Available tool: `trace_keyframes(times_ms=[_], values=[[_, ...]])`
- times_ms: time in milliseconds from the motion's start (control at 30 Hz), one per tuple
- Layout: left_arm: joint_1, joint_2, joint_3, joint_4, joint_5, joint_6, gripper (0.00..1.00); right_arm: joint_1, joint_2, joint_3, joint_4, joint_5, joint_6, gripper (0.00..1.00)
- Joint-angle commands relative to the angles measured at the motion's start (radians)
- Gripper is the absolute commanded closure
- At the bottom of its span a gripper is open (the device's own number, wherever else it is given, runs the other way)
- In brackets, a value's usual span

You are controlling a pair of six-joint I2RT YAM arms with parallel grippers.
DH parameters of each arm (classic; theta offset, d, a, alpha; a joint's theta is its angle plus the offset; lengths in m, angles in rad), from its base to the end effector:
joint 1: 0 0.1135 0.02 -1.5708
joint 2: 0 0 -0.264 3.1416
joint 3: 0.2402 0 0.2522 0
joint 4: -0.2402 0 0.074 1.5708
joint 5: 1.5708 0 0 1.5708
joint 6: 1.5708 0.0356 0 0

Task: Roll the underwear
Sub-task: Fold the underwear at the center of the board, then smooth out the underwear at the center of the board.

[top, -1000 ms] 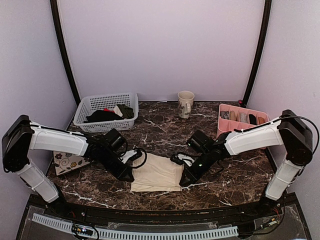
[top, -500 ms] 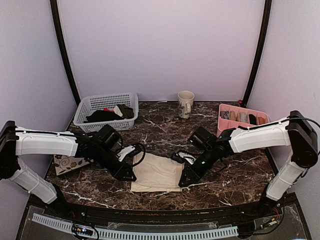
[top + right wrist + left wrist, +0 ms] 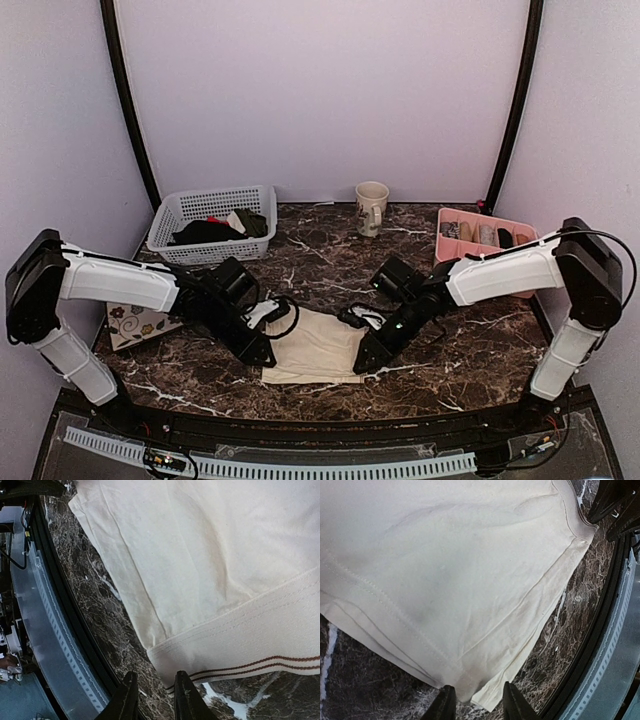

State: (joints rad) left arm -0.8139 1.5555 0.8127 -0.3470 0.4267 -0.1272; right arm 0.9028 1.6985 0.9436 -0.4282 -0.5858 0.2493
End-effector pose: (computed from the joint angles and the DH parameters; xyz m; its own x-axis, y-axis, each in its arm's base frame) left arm 0.1858 -0.2182 0.1616 -0.7045 0.5776 -0.4124 0.7096 0.5637 -0.4226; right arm 0.1780 0.2574 0.1552 -0.7491 -0.6175 -0.2401 -0.6179 0.5205 0.5893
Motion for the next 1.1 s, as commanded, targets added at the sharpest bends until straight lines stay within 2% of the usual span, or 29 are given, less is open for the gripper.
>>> trace_keyframes(times_ms=[0,267,400,467,733,900,1067], values=[[-0.008,-0.005,0.010,-0.023,-0.003,0.018,0.68,0.020,0.013,-0.049,0.034,-0.021,0.019,0.74],[-0.046,-0.061,-0.029,-0.087,-0.015,0.053,0.81,0.021,-0.090,-0.091,-0.019,-0.011,0.034,0.72],[-0.060,-0.107,-0.031,-0.098,-0.029,0.041,0.82,0.008,-0.156,-0.091,-0.035,0.004,0.081,0.70],[-0.060,-0.126,-0.024,-0.100,-0.038,0.013,0.79,-0.011,-0.178,-0.098,-0.025,0.022,0.129,0.69],[-0.059,-0.122,-0.036,-0.014,-0.037,-0.255,0.51,-0.070,-0.204,-0.191,0.137,0.008,0.439,0.64],[-0.049,-0.136,-0.058,0.025,-0.038,-0.376,0.48,-0.069,-0.180,-0.244,0.219,-0.021,0.526,0.64],[-0.017,-0.104,-0.061,0.002,-0.017,-0.397,0.51,-0.068,-0.133,-0.262,0.291,-0.044,0.568,0.67]])
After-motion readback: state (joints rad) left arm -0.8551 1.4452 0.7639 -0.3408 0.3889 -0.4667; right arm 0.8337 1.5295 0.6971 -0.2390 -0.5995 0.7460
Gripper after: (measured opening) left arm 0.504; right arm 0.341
